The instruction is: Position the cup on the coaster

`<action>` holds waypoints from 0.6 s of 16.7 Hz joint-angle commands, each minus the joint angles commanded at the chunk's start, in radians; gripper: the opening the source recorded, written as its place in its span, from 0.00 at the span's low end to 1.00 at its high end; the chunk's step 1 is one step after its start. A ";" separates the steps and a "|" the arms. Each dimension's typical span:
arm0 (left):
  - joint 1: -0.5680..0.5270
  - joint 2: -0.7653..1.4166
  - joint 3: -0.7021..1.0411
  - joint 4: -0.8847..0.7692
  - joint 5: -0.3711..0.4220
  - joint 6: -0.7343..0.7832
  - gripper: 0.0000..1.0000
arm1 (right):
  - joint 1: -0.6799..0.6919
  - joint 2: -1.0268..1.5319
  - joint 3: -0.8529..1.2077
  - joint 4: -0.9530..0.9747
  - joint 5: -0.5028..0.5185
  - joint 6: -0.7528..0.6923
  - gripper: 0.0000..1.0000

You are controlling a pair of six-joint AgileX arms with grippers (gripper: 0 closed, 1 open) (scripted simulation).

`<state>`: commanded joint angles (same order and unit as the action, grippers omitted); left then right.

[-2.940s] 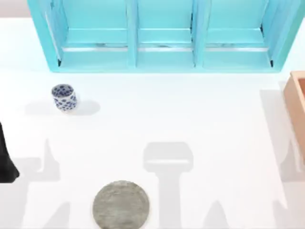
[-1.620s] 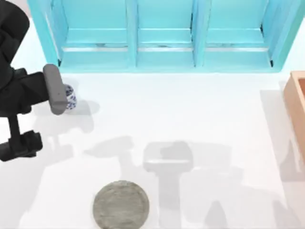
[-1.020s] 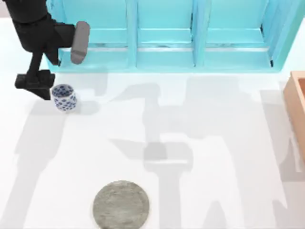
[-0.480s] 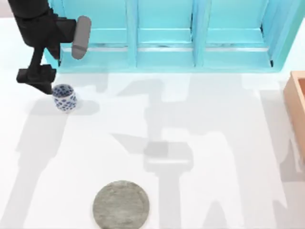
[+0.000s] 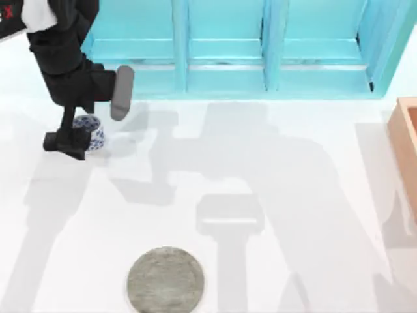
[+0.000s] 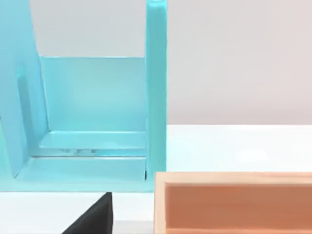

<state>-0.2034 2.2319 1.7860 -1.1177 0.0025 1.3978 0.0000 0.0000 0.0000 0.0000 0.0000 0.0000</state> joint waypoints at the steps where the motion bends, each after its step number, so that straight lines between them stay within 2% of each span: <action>1: 0.000 0.004 -0.031 0.032 0.000 0.000 1.00 | 0.000 0.000 0.000 0.000 0.000 0.000 1.00; 7: 0.001 0.009 -0.065 0.067 0.000 0.001 1.00 | 0.000 0.000 0.000 0.000 0.000 0.000 1.00; 10: 0.001 0.009 -0.065 0.067 0.000 0.001 0.77 | 0.000 0.000 0.000 0.000 0.000 0.000 1.00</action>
<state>-0.2023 2.2411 1.7210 -1.0509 0.0026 1.3984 0.0000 0.0000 0.0000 0.0000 0.0000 0.0000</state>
